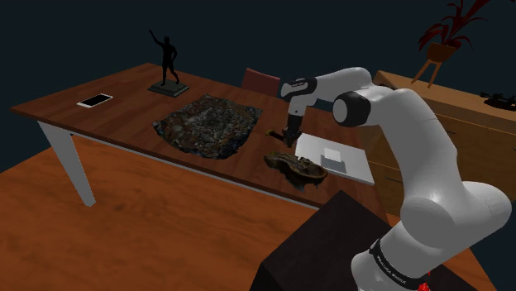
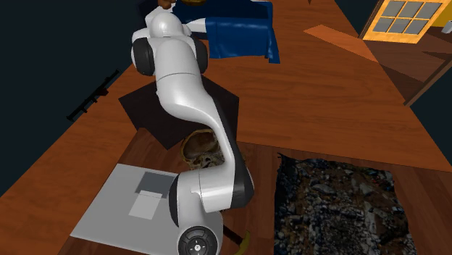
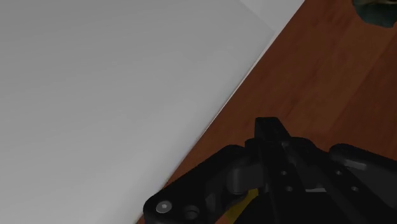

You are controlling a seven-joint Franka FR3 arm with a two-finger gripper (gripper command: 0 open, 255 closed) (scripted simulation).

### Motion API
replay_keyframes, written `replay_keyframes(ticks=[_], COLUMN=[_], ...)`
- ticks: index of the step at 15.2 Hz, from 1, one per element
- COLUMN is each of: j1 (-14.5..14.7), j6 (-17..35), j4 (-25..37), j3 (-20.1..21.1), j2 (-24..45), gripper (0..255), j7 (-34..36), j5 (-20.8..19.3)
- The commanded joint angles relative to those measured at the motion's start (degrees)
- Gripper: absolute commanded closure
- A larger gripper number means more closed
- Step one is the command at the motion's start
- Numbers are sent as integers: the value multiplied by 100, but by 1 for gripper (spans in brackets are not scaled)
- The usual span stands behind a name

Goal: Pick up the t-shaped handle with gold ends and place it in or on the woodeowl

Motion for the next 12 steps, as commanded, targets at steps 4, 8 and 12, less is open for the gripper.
replay_keyframes(ticks=[4,8,12], j1=[176,519,633], j6=[645,2160,2946], j4=[-236,-1047,-1456], j3=[-11,14,67], j2=[-209,-791,-972], gripper=[0,0,0], j7=[-517,-1517,-1930], j5=[-208,-564,-687])
